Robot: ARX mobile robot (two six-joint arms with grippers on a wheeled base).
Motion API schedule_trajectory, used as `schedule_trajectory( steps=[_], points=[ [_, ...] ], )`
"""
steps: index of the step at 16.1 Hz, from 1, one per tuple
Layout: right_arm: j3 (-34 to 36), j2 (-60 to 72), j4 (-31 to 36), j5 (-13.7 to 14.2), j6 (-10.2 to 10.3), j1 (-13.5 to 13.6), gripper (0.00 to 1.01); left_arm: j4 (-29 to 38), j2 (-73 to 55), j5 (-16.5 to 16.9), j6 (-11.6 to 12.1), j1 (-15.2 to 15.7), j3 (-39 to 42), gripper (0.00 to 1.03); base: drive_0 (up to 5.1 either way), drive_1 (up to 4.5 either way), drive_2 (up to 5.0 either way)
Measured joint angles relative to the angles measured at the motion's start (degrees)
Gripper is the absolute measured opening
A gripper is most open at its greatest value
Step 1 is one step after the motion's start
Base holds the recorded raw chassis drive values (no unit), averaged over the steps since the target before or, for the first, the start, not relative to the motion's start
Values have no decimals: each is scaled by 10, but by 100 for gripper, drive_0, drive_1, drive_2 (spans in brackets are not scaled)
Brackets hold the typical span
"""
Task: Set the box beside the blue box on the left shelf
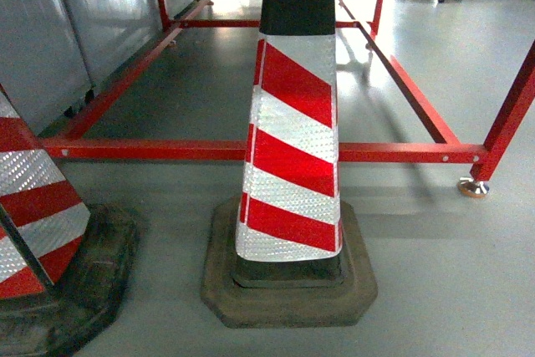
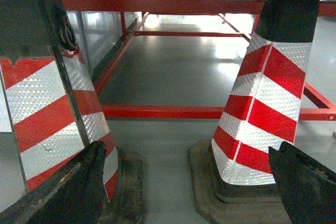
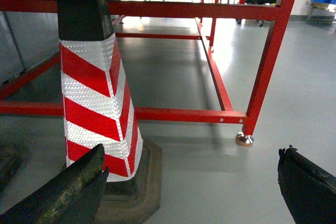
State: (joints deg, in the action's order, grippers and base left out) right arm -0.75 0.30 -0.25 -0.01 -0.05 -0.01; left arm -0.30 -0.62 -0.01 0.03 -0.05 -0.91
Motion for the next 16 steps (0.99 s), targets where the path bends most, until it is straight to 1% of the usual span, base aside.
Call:
schedule_trajectory(
  steps=[16],
  points=[
    [0,0,-1,0,1,0,98,0,0,0,0,0,0,98,0,0,0]
  ],
)
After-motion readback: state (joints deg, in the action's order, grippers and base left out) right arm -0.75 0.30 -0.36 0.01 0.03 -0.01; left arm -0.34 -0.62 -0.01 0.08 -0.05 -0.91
